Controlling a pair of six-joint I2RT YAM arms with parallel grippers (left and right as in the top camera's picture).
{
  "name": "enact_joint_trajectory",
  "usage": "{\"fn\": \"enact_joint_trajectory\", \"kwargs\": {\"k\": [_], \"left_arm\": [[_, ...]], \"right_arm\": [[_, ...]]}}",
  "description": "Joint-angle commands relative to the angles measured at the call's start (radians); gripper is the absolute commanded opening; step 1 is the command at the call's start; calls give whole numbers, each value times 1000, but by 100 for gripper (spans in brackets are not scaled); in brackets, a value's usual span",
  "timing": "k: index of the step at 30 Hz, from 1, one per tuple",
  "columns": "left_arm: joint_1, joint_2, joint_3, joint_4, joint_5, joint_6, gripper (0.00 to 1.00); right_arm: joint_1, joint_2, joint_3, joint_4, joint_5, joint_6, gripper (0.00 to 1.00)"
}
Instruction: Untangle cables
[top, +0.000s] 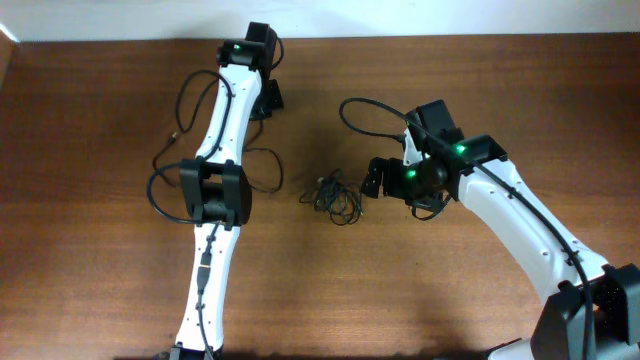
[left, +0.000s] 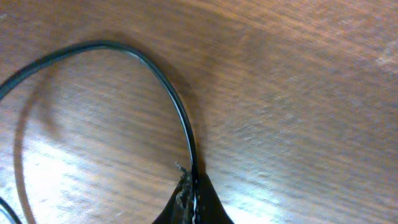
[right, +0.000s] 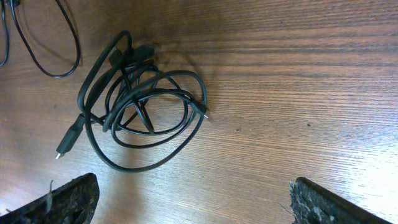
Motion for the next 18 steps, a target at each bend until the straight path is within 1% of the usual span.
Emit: {"fn": "enact_joint_trajectory", "kwargs": {"k": [1,3,10,16,18], "left_arm": [[12,-5,169,-58,-17,53,0],[12,-43,272,-92,2,56,0],[12,-361,267,-24,185,64,0],[12,-573,267,8,226,65,0],[9,-615,267,32,231,110,0]], "right_arm": [[-2,3,-5,-2,9,-3,99],[-3,3,-5,-2,9,-3,99],[-2,3,-5,0,9,-3,99],[-2,3,-5,0,9,-3,99],[-2,3,-5,0,9,-3,99]]}}
